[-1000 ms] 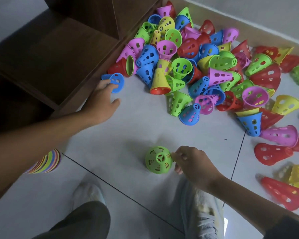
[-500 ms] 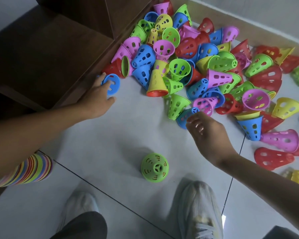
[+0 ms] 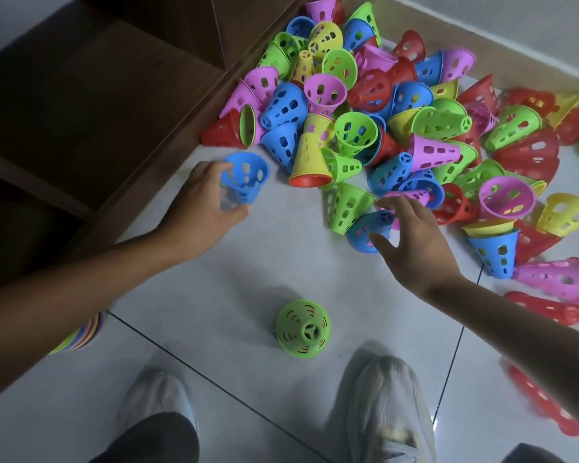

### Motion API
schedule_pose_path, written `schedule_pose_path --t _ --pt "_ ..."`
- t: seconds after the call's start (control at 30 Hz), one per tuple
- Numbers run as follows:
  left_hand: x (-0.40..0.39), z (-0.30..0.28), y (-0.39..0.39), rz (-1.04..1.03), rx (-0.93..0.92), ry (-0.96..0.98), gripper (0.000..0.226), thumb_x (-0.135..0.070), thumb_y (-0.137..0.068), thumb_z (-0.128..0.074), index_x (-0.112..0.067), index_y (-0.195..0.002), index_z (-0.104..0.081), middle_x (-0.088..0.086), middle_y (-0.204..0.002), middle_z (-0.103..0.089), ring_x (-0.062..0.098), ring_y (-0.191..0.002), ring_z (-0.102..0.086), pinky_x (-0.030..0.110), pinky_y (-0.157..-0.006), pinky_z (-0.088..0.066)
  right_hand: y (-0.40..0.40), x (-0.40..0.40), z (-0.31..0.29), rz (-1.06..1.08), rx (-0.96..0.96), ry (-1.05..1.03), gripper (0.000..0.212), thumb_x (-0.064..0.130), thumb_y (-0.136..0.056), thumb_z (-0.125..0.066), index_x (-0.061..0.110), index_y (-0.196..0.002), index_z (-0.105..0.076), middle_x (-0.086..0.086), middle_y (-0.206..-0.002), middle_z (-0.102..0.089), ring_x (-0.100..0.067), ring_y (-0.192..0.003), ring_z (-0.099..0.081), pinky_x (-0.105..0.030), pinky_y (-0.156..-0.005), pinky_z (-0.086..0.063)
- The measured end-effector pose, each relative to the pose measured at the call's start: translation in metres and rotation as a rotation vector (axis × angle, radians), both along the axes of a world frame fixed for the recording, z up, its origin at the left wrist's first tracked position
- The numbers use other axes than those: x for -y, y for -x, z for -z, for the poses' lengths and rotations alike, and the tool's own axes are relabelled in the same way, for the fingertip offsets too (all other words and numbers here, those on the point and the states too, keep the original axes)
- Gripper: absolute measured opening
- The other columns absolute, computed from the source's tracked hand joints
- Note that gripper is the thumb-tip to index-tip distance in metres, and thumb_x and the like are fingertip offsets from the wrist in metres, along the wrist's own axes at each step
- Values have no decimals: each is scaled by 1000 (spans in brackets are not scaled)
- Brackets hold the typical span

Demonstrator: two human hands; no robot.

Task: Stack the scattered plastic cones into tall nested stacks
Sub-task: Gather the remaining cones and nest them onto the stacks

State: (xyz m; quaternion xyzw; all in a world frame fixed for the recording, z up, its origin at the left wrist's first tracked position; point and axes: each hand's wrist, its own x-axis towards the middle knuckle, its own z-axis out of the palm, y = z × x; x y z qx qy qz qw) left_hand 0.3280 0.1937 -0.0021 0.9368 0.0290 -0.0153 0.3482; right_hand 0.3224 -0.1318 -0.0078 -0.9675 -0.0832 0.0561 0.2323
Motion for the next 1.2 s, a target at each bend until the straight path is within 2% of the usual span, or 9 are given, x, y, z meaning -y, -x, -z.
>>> schedule_pose_path --t 0.17,0.3,0.37,0.47,0.63,0.77,0.9,1.1,1.2 --pt "16 -16 31 31 -56 129 38 -34 -81 -78 -23 -114 -62 -10 -115 -61 13 -95 -61 38 -86 -54 2 4 10 8 -86 -14 52 22 -89 -69 20 -136 -47 -7 -128 -56 -26 -117 -52 -36 -95 -44" --pt "24 -30 51 14 -65 203 20 -39 -85 -74 -24 -94 -64 -15 -80 -62 7 -72 -58 19 -68 -48 4 5 17 17 -126 -33 50 27 -87 -72 23 -129 -46 -5 -119 -61 -27 -105 -56 -38 -86 -48" --pt "26 -36 57 31 -115 262 24 -43 -86 -70 -21 -86 -62 -10 -73 -59 6 -61 -51 15 -58 -41 4 5 20 18 -138 -44 50 27 -86 -74 23 -126 -45 -6 -114 -63 -28 -100 -56 -39 -83 -49" --pt "26 -45 62 79 -221 464 44 -58 -81 -59 -15 -87 -65 0 -72 -61 15 -68 -58 26 -67 -47 2 7 22 21 -158 -61 51 25 -84 -76 25 -124 -46 -5 -112 -64 -28 -98 -57 -38 -82 -48" --pt "30 -56 68 77 -292 659 63 -49 -94 -48 14 -87 -54 8 -65 -53 19 -62 -49 27 -60 -44 -2 12 22 12 -191 -64 50 26 -83 -77 25 -126 -50 -5 -114 -66 -27 -104 -58 -43 -88 -49" --pt "39 -60 75 12 -409 749 50 -41 -100 -46 -1 -70 -52 1 -55 -49 12 -52 -47 20 -54 -41 3 15 23 20 -190 -39 47 29 -85 -74 24 -126 -50 -5 -115 -66 -26 -103 -58 -40 -84 -49" --pt "46 -50 88 43 -509 762 59 -40 -97 -44 14 -76 -55 8 -53 -50 15 -47 -46 20 -48 -39 13 15 21 50 -204 -104 47 32 -87 -73 27 -127 -49 -3 -113 -67 -23 -105 -61 -38 -87 -50" --pt "54 -36 108 15 -602 681 45 -27 -106 -36 -1 -72 -52 9 -47 -49 14 -42 -42 20 -46 -35 44 6 -1 54 -179 -291 45 25 -87 -76 25 -125 -53 13 -100 -67 1 -86 -60 -7 -72 -40" --pt "56 -34 113 -50 -619 676 45 -27 -106 -39 -6 -69 -54 7 -48 -53 16 -45 -45 22 -48 -38 65 1 -11 58 -187 -399 43 27 -87 -76 26 -123 -53 19 -102 -66 3 -97 -60 -14 -74 -44"
